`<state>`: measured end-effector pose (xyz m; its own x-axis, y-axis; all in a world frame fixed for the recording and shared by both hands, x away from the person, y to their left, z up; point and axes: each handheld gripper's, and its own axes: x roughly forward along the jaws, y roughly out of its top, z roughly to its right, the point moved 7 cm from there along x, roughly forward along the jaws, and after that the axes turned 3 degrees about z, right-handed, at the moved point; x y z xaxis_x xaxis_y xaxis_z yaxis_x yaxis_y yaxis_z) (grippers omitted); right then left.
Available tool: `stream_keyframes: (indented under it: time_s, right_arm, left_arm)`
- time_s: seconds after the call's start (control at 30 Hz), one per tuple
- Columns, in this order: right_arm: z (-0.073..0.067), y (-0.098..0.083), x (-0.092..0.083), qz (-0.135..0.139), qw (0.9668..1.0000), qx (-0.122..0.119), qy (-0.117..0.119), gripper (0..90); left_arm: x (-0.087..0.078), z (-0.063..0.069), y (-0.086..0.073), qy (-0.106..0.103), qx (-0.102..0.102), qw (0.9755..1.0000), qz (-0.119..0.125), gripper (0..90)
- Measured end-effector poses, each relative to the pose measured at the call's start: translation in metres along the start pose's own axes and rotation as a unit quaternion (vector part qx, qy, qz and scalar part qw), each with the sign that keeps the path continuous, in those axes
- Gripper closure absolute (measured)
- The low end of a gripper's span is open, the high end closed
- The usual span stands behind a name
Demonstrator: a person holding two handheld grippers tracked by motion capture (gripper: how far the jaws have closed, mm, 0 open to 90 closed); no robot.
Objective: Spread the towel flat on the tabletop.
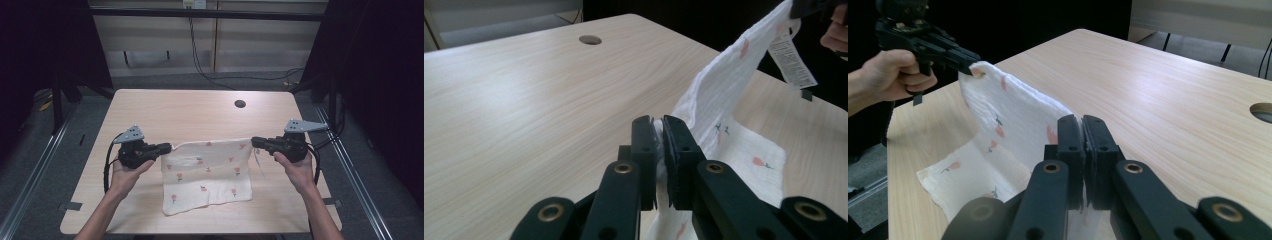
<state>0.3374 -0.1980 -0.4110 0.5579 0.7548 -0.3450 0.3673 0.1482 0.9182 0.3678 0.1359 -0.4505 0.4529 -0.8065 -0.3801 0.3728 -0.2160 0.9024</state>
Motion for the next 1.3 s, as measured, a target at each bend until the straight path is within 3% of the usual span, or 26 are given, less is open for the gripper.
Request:
stream_keyframes:
  time_s: [0.17, 0.23, 0.27, 0.47, 0.73, 0.83, 1.03, 1.1, 1.17, 1.2, 1.3]
  right_arm:
    - [0.001, -0.002, -0.003, -0.006, 1.0000, -0.001, -0.007, 87.3]
    - [0.004, -0.003, -0.005, -0.006, 0.9999, 0.000, -0.010, 87.3]
    - [0.009, -0.005, -0.004, -0.006, 0.9999, 0.005, -0.013, 87.2]
    - [0.017, -0.012, 0.001, -0.016, 0.9995, 0.005, -0.027, 87.1]
    - [0.044, -0.017, 0.027, -0.029, 0.9987, 0.006, -0.042, 84.9]
    - [0.059, -0.026, 0.042, -0.035, 0.9979, 0.027, -0.047, 85.4]
    - [0.073, -0.033, 0.055, -0.040, 0.9970, 0.039, -0.054, 86.0]
    - [0.085, -0.031, 0.061, -0.025, 0.9955, 0.069, -0.059, 86.0]
    - [0.087, -0.031, 0.063, -0.029, 0.9952, 0.067, -0.065, 85.7]
    - [0.090, -0.030, 0.067, -0.039, 0.9946, 0.065, -0.071, 84.4]
    - [0.093, -0.029, 0.070, -0.051, 0.9939, 0.061, -0.077, 82.4]
  left_arm:
    - [0.012, -0.011, 0.001, 0.004, -0.011, 0.9999, 0.005, 84.6]
    - [0.018, -0.014, 0.002, 0.002, -0.013, 0.9999, 0.003, 83.9]
    - [0.024, -0.018, 0.002, 0.005, -0.007, 0.9999, -0.010, 83.4]
    - [0.033, -0.026, 0.002, 0.003, -0.012, 0.9998, -0.014, 83.8]
    - [0.047, -0.044, -0.006, 0.014, -0.023, 0.9992, -0.030, 84.1]
    - [0.049, -0.054, -0.008, 0.018, -0.038, 0.9988, -0.027, 84.1]
    - [0.057, -0.057, -0.007, 0.012, -0.042, 0.9986, -0.028, 84.1]
    - [0.060, -0.060, -0.005, 0.018, -0.046, 0.9984, -0.028, 83.7]
    - [0.061, -0.060, -0.004, 0.017, -0.046, 0.9983, -0.031, 83.1]
    - [0.061, -0.057, -0.001, 0.006, -0.052, 0.9981, -0.033, 82.5]
    - [0.058, -0.054, 0.005, 0.010, -0.043, 0.9985, -0.031, 77.7]
